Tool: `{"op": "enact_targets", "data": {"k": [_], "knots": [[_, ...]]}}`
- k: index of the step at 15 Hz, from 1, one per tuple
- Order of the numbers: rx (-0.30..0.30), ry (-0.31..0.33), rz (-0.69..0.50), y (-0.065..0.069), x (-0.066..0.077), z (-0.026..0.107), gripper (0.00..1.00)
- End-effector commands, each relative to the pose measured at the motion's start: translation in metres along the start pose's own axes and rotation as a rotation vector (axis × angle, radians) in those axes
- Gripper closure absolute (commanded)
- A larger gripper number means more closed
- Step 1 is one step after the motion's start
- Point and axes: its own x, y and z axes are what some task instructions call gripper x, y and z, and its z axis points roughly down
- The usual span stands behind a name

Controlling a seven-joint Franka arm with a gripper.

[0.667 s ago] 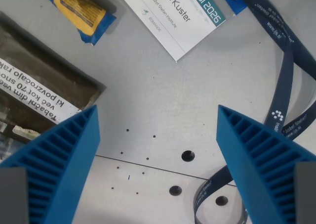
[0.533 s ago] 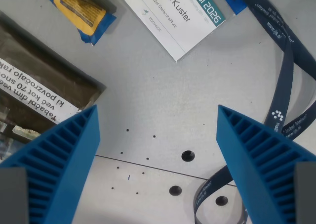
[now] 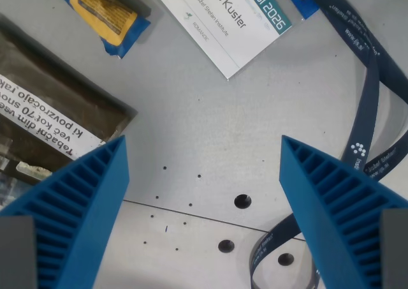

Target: Move above the blue bag

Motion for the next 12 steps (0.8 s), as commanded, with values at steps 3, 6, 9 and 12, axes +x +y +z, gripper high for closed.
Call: {"op": "enact_targets", "data": {"k": [3,6,9,12], "knots": [[0.005,0.011,-0.119,-0.004,0.004,0.005,0.0],[0.01,0.018,-0.193,-0.009,0.008,0.01,0.0],[0.017,0.02,-0.281,-0.015,0.013,0.017,0.0],[0.027,0.02,-0.375,-0.022,0.019,0.024,0.0]]}}
